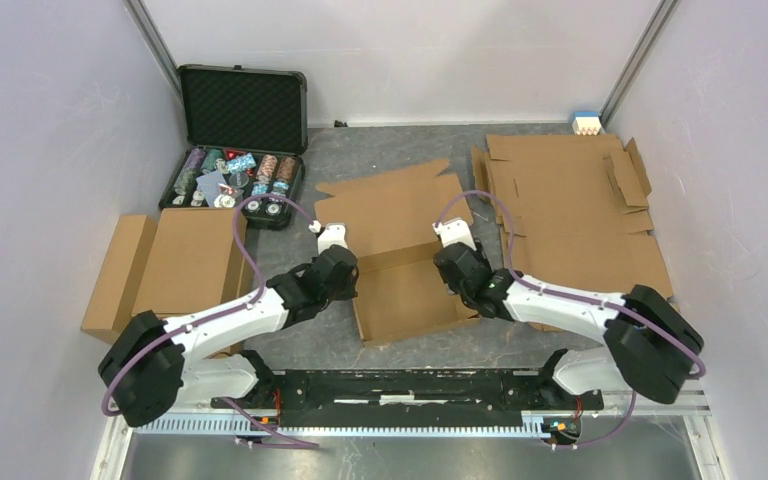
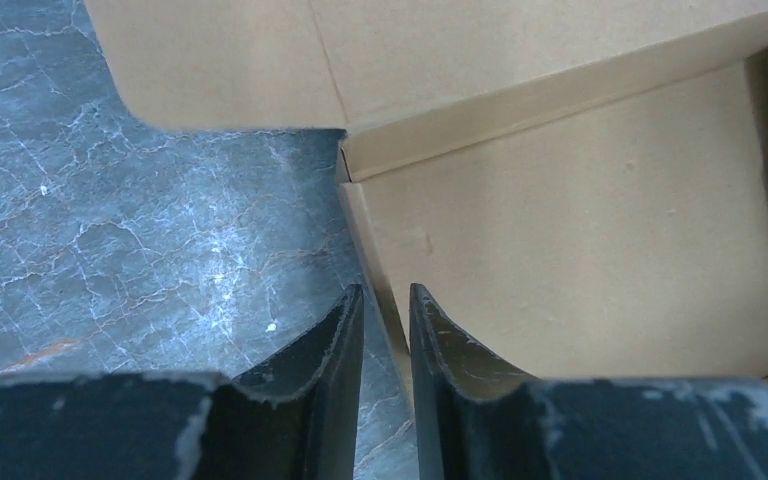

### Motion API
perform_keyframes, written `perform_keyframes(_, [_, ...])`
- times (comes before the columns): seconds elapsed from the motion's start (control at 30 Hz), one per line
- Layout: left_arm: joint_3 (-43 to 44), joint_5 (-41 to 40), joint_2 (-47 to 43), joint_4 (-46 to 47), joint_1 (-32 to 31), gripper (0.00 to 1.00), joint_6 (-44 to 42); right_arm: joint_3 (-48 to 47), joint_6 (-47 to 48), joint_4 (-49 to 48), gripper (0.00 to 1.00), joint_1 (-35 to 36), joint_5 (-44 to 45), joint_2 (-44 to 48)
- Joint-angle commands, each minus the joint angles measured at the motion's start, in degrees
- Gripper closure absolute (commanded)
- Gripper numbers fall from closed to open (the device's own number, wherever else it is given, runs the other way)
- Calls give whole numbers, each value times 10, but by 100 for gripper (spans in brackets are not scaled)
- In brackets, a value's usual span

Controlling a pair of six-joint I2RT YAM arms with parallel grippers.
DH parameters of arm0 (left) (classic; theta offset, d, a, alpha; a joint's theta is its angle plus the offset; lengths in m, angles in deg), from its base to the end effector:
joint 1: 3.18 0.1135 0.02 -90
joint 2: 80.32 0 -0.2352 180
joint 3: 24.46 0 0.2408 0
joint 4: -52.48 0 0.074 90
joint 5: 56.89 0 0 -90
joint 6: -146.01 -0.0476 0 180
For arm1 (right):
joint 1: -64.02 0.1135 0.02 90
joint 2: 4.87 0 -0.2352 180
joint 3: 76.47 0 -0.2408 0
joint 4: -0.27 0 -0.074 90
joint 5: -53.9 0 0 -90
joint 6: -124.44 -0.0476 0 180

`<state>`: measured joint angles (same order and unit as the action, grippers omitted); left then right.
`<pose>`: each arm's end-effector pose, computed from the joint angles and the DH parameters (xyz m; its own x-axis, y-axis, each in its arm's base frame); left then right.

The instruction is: Fold the paper box

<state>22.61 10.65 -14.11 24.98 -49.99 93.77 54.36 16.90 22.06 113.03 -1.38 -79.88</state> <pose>0.1732 -0.1579 0.1640 -0.6961 -0.0853 -0.7129 0.0860 0.9758 -0.2008 0.1858 0.1725 0.1522 -0.5732 -0.2819 -0.7694 -0.2055 0.9584 -0.1981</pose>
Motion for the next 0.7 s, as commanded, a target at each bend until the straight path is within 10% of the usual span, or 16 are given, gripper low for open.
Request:
perform_keyframes(0.0, [22, -34, 20, -18, -2, 70, 1, -53, 6, 93, 30, -2, -10, -36])
perform_keyframes(0.4, [-2, -37, -2, 8, -4, 63, 17, -39, 11, 168, 14, -2, -71, 14])
perform_keyframes(0.67, [-4, -48, 9, 9, -4, 63, 16, -27, 11, 162, 65, -1, -15, -14])
